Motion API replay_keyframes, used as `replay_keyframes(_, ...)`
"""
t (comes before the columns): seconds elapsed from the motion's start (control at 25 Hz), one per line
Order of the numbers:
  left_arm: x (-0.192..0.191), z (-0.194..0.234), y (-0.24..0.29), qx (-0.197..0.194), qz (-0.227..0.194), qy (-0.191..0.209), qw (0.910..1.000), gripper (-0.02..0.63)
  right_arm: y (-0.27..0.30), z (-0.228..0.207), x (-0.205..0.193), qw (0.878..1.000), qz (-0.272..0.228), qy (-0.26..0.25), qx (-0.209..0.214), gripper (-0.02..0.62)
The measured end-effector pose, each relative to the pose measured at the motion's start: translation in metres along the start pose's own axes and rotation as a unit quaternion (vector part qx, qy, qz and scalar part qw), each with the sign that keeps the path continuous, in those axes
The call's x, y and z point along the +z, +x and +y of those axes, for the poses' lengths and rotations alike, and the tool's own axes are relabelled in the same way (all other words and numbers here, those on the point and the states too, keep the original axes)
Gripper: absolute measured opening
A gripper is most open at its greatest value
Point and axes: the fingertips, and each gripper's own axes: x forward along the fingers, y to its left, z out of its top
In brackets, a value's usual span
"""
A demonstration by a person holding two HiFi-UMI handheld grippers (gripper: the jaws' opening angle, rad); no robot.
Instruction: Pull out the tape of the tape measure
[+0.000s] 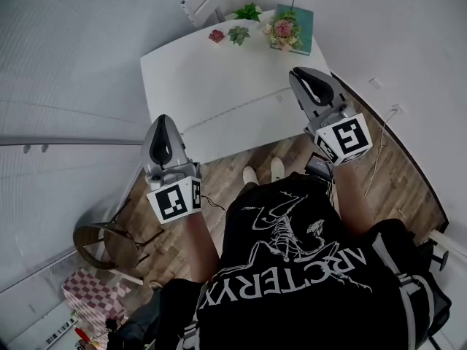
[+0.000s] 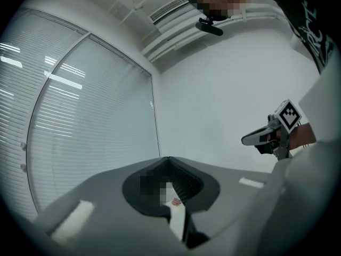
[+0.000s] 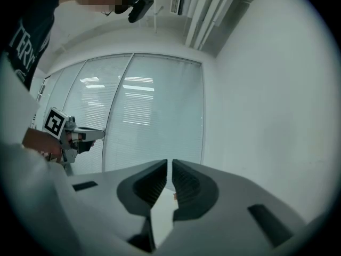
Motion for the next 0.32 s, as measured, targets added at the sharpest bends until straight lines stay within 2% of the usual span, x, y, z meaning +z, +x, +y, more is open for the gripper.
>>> replay_keyframes(0.32, -0.0012, 0.0014, -0.0007, 0.004, 0.002, -0.002, 1.0000, 0.012, 0.0013, 0.0018, 0.0027, 1.000, -0.005, -0.003, 0.002, 0.038)
